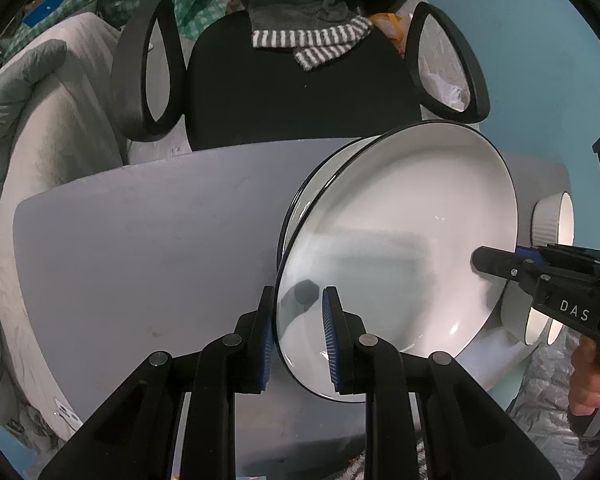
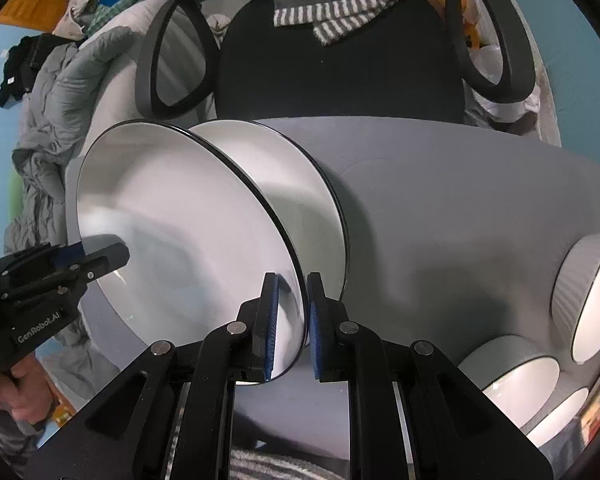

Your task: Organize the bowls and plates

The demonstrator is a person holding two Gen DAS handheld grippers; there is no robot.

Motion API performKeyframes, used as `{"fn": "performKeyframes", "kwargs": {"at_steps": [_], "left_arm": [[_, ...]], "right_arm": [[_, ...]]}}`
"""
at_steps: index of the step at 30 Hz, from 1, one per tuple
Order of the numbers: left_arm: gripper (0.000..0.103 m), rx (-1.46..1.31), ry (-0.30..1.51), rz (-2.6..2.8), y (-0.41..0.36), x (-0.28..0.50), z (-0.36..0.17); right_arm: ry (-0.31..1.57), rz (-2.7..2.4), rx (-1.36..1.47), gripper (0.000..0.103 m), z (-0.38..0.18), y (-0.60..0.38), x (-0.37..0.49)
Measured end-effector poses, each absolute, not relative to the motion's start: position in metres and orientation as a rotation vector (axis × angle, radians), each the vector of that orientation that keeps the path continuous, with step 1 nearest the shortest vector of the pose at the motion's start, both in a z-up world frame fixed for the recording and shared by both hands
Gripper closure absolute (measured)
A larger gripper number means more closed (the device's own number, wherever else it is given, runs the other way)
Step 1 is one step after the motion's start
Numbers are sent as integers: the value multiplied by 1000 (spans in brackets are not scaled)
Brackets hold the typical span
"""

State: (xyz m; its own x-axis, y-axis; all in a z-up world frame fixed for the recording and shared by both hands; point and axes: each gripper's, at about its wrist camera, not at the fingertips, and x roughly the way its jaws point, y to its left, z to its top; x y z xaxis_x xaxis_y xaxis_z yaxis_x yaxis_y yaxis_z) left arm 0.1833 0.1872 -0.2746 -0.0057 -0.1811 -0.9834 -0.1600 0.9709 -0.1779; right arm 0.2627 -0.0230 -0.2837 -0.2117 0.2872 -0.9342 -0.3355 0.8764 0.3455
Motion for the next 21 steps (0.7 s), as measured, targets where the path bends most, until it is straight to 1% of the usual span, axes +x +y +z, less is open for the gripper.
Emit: {"fn": "performKeyframes", "kwargs": {"at_steps": [21], "left_arm": [[81,-267,1637,36,183,193,-295]], "right_arm": [[1769,553,-58,89,-306,-18,273]]}}
